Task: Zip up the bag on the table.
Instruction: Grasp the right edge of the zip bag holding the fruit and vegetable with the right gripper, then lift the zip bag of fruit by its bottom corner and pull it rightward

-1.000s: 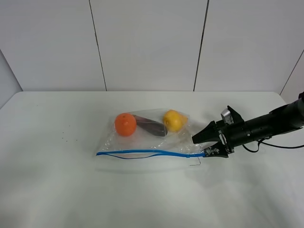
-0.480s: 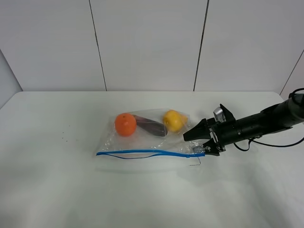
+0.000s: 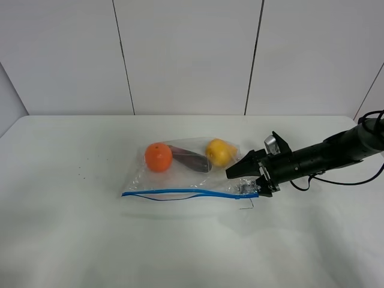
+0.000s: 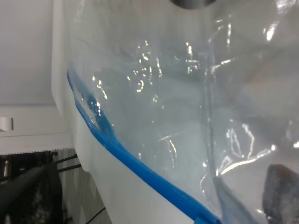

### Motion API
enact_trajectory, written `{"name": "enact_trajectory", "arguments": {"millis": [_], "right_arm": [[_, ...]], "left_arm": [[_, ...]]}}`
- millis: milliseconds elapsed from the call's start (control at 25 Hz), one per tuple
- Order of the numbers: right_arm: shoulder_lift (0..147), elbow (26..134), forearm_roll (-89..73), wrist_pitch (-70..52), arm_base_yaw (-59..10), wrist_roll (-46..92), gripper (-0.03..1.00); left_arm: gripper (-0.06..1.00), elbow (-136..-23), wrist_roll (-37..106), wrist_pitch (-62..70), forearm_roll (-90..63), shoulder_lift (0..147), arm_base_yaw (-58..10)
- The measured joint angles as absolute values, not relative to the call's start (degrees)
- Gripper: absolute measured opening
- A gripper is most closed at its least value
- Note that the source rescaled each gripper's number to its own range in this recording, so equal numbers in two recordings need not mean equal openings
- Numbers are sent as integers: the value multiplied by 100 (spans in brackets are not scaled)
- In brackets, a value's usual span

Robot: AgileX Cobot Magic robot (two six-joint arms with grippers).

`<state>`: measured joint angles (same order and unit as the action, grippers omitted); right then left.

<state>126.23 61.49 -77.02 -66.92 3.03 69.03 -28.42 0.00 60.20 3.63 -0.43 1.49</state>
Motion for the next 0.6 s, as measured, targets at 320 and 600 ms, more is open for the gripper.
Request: {"name": "enact_trajectory", "arguments": {"millis": [320,600], "right_arm": [[12623,6149,-7702,-6681,303,6903,20],[12623,6149,-7702,-6681,303,6903,0]], "left_arm": [[100,-2842,0,6020,363,-43,149],[100,-2842,0,6020,363,-43,149]]}}
